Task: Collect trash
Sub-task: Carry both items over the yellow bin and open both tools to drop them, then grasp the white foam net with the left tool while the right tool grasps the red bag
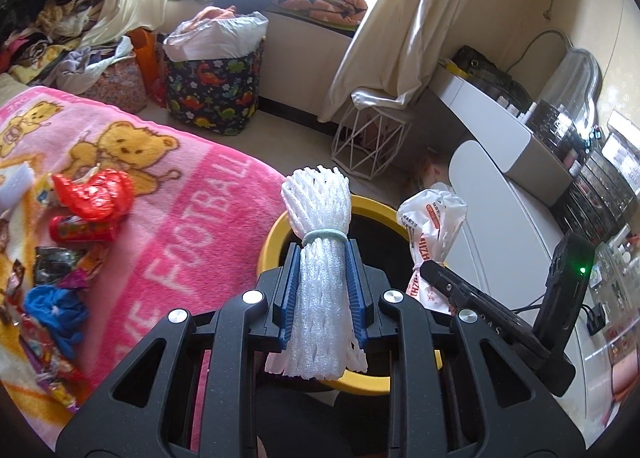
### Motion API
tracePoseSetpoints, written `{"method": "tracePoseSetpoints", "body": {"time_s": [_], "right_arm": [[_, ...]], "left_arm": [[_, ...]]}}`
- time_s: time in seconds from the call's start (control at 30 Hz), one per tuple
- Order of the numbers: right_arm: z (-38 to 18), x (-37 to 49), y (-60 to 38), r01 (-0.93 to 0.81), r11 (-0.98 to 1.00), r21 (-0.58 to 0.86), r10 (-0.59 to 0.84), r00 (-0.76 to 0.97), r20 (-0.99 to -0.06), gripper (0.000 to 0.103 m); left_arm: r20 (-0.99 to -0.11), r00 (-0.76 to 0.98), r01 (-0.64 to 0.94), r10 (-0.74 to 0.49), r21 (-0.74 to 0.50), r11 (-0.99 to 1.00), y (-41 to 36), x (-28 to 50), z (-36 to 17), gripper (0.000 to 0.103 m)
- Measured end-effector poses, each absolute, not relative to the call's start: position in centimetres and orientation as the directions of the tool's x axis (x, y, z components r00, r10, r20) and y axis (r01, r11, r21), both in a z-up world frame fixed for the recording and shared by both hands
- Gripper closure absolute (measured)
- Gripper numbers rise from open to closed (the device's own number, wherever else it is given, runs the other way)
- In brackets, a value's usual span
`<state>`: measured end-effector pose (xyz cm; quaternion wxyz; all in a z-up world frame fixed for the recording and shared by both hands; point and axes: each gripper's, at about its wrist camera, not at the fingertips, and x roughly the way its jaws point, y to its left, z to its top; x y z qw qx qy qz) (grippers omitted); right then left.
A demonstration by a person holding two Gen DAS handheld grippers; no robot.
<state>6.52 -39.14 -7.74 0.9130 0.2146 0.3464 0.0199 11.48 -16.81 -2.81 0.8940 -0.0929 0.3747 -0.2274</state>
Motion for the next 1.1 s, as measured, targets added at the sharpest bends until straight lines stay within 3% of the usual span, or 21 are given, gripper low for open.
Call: {"method": "tracePoseSetpoints", "body": {"time_s": [0.23,0.27,0.3,0.37,0.4,0.5,0.57,1.1], "right_arm": [[-8.3,6.2,-40.6,0.152,0.894,0.421,0.170,0.755,-0.633,0.069],[-8.4,6.2,-40.8,0.161,0.891,0.424,0.166,0.754,-0.636,0.065],[-8.5,6.1,-41.0,0.171,0.886,0.430,0.163,0.755,-0.635,0.053],[-8.5,5.8,-41.3,0.194,0.877,0.440,0.147,0.764,-0.629,0.039],[-8.4,5.7,-41.4,0.200,0.876,0.439,0.138,0.768,-0.625,0.037],[-8.2,5.4,-41.5,0.205,0.879,0.431,0.120,0.779,-0.616,0.030],[-8.0,5.3,-41.5,0.202,0.881,0.429,0.115,0.786,-0.608,0.027],[-5.4,5.0,-37.2,0.049,0.926,0.374,0.167,0.835,-0.523,0.015]], "left_arm": [[-0.646,0.581,0.348,-0.495,-0.352,0.869,-18.9,12.9,-3.5,0.086],[-0.645,0.577,0.349,-0.501,-0.361,0.865,-19.0,13.1,-3.6,0.086],[-0.642,0.578,0.345,-0.503,-0.366,0.864,-19.1,13.3,-3.6,0.081],[-0.635,0.590,0.332,-0.498,-0.372,0.867,-19.0,13.3,-3.7,0.055],[-0.629,0.599,0.326,-0.496,-0.374,0.868,-18.9,13.3,-3.6,0.038],[-0.613,0.623,0.320,-0.485,-0.366,0.874,-18.5,12.7,-3.3,0.026],[-0.602,0.653,0.306,-0.460,-0.346,0.887,-18.0,12.3,-3.0,0.012],[-0.553,0.747,0.226,-0.369,-0.310,0.923,-12.7,10.7,-1.3,0.011]]}}
